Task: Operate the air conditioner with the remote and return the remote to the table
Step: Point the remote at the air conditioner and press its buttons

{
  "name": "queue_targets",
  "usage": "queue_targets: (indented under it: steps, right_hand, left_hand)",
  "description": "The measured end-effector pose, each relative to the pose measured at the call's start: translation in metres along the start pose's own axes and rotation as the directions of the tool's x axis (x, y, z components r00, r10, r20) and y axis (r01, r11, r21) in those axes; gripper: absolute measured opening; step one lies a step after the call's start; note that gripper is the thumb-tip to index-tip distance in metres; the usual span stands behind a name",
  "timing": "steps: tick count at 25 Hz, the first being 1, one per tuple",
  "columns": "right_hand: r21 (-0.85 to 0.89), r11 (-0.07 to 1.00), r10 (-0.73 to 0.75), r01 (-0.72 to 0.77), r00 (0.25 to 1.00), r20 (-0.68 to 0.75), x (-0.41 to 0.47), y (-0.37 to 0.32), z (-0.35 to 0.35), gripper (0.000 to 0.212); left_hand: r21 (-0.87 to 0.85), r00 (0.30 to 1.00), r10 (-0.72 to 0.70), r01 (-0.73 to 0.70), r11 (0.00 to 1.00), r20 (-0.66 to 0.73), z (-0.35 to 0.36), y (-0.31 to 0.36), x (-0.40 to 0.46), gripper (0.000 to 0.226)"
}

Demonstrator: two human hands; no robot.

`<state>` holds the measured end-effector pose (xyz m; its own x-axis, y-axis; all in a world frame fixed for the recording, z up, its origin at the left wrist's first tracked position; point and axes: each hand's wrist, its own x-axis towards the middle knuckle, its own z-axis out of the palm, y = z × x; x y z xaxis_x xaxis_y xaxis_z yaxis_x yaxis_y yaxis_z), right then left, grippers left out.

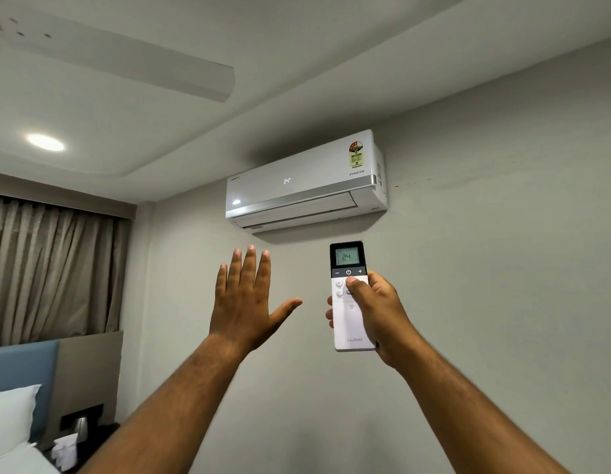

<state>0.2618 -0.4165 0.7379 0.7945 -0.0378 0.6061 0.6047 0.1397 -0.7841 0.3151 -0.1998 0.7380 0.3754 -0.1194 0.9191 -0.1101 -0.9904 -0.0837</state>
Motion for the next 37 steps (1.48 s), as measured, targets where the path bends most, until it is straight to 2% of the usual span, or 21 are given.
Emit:
queue_targets:
  steps: [11, 37]
  right_hand:
    - [-0.029, 1.0, -0.009, 0.007, 0.999, -0.047, -0.003, -0.01, -0.002, 0.016]
    - [-0.019, 1.0, -0.012, 0.011, 0.999, -0.029, -0.004, -0.012, -0.005, 0.012]
  left_hand:
    - [-0.009, 0.999, 0.003, -0.003, 1.0, -0.054, -0.006, 0.009, 0.004, 0.1]
    - [0.031, 0.999, 0.035, -0.034, 0.999, -0.033, -0.005, 0.007, -0.004, 0.102]
